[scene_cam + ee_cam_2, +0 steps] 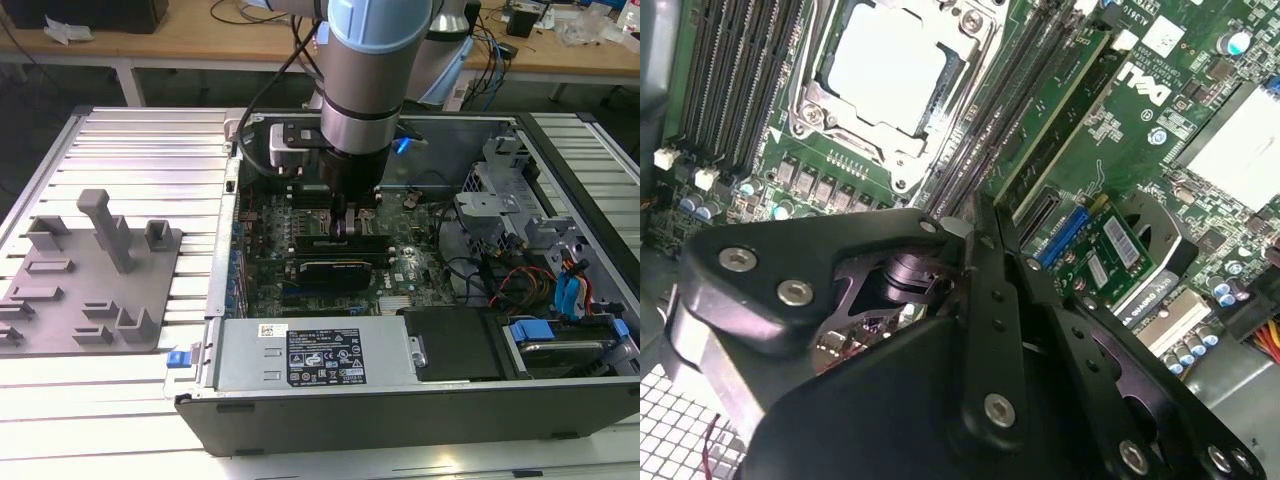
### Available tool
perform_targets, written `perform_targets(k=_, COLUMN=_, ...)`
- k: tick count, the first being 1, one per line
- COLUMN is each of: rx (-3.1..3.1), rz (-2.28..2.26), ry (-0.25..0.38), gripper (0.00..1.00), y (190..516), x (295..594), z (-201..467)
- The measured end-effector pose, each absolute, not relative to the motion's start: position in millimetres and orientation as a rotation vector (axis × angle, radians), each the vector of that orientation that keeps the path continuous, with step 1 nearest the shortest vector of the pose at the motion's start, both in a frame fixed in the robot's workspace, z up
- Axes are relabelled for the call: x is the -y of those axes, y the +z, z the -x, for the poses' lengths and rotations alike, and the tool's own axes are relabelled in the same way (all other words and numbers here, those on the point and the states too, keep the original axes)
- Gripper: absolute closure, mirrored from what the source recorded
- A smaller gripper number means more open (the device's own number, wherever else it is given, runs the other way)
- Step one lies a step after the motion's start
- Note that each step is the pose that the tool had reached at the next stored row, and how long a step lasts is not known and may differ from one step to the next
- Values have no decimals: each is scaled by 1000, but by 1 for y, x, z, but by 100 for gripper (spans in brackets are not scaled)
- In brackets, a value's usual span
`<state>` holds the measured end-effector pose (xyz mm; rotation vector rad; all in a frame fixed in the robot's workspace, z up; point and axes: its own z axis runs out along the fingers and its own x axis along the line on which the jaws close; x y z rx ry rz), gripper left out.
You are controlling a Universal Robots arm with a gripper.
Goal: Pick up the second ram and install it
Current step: 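Insert the second ram into the second slot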
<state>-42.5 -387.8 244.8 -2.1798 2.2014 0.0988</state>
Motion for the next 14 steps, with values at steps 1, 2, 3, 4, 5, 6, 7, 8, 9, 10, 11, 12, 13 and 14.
perform_targets(k=1, rx=-2201, rz=2180, ry=99, gripper=91, y=244, x=388, z=42)
perform_targets(k=2, rx=-2201, rz=2180, ry=99, gripper=91, y=244, x=388, z=41)
perform_targets(k=3, rx=-2201, rz=2180, ry=99, gripper=91, y=244, x=388, z=41)
perform_targets(k=4, rx=-2201, rz=2180, ry=99, gripper=91, y=244, x=388, z=39)
perform_targets(k=5, rx=-2201, rz=2180, ry=99, gripper=91, y=243, x=388, z=39)
perform_targets(k=6, rx=-2201, rz=2180, ry=99, gripper=91, y=243, x=388, z=39)
perform_targets(k=7, rx=-2201, rz=2180, ry=99, gripper=91, y=241, x=388, z=39)
perform_targets(k=8, rx=-2201, rz=2180, ry=99, gripper=91, y=240, x=388, z=39)
perform_targets(k=9, rx=-2201, rz=2180, ry=99, gripper=91, y=239, x=388, z=39)
perform_targets(k=10, rx=-2201, rz=2180, ry=99, gripper=91, y=238, x=388, z=39)
perform_targets(k=11, rx=-2201, rz=2180, ry=99, gripper=91, y=238, x=388, z=39)
perform_targets(k=12, rx=-2201, rz=2180, ry=99, gripper=91, y=238, x=387, z=39)
perform_targets(k=13, rx=-2201, rz=2180, ry=99, gripper=91, y=238, x=386, z=39)
perform_targets(k=14, rx=-2201, rz=2180, ry=99, gripper=91, y=238, x=386, z=39)
